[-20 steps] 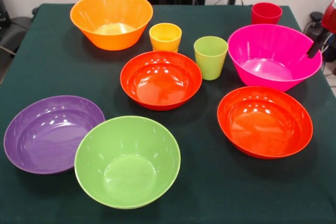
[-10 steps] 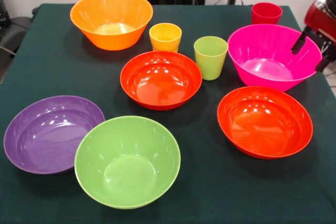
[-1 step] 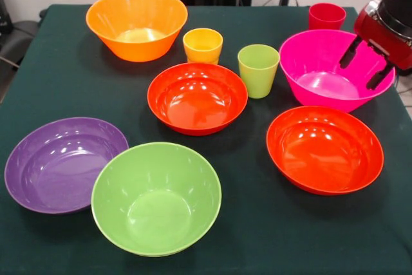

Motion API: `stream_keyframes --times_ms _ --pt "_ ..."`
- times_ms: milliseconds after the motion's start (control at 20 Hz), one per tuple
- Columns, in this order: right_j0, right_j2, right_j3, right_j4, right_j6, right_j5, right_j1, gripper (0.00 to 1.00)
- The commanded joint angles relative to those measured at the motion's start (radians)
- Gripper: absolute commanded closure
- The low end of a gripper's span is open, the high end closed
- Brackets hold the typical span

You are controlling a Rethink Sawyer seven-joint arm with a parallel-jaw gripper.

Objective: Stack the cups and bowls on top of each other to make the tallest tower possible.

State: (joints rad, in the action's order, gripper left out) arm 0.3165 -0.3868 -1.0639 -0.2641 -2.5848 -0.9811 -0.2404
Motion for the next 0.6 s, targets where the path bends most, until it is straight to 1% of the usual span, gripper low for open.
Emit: stream_keyframes --times_ms 50,250,600 --pt "-0.019 0.12 -0.082 0.046 0.005 0.109 0.03 0.0" --pt "-0.01 0.125 -0.086 0.034 -0.021 0.138 0.041 0.0" --pt "-0.004 0.144 -0.095 0.006 -0.035 0.12 0.008 0.0"
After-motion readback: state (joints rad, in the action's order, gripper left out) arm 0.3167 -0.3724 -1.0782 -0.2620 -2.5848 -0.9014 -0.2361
